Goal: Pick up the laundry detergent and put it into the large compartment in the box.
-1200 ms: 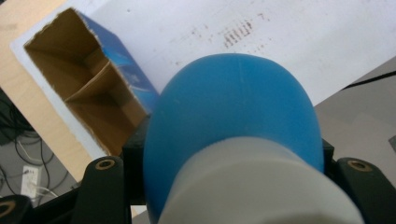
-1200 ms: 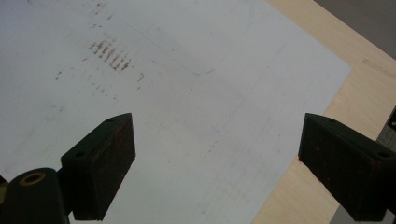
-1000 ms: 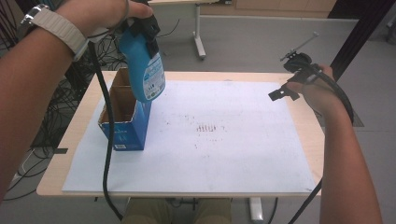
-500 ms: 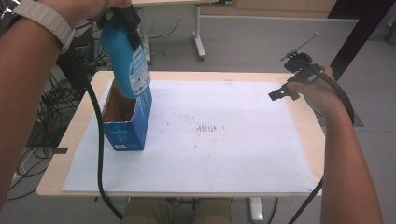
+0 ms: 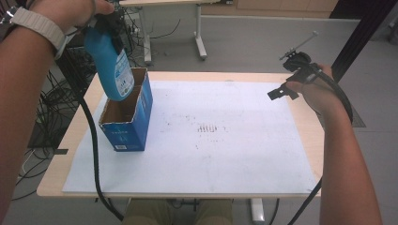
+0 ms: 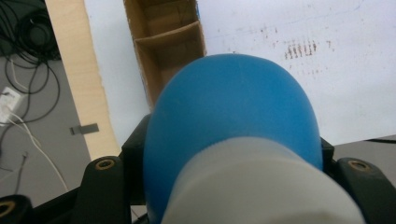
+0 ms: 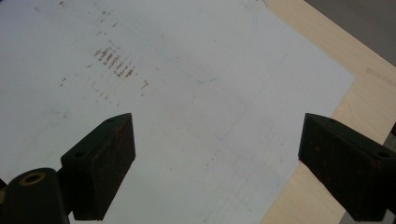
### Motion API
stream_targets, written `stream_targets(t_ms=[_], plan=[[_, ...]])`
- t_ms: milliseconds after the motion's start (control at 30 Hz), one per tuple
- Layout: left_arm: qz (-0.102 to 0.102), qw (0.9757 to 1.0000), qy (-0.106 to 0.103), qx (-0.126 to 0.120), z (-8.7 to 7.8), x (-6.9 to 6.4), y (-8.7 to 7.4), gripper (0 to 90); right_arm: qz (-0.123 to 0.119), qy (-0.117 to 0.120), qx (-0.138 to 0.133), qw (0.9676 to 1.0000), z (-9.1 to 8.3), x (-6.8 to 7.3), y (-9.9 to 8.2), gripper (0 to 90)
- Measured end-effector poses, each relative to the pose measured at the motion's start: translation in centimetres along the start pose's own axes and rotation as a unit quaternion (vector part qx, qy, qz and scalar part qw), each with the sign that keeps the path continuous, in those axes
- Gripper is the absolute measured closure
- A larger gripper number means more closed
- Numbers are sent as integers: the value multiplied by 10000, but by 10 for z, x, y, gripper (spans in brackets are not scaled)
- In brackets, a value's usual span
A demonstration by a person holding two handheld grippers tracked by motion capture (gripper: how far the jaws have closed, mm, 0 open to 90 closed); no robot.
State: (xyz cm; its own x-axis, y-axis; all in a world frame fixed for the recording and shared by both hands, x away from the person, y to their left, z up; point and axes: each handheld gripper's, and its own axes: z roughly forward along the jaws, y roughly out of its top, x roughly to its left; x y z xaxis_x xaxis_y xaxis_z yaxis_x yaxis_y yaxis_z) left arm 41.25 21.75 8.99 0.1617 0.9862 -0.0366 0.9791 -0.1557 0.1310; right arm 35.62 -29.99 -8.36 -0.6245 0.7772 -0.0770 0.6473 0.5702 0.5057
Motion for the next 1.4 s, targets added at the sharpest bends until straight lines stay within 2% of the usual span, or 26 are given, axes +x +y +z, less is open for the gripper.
stream_targets(t_ms=[100, 267, 533, 1033, 1400], plan=[[-120, 9999, -18, 4, 4, 8, 0, 395, -20, 1, 1, 10000, 1, 0, 1, 108], [-289, 9995, 56, 62, 12, 13, 4, 394, -30, 23, 6, 10000, 4, -1, 1, 109], [-417, 9991, 40, 67, 26, 23, 8, 394, -50, 18, 53, 10000, 3, 0, 3, 109], [-458, 9989, 57, -13, 51, 29, 14, 394, -5, 25, 96, 10000, 6, -3, 0, 109], [-401, 9992, 79, -31, 81, 32, 16, 394, 21, 41, 103, 9999, 9, -3, 0, 108]])
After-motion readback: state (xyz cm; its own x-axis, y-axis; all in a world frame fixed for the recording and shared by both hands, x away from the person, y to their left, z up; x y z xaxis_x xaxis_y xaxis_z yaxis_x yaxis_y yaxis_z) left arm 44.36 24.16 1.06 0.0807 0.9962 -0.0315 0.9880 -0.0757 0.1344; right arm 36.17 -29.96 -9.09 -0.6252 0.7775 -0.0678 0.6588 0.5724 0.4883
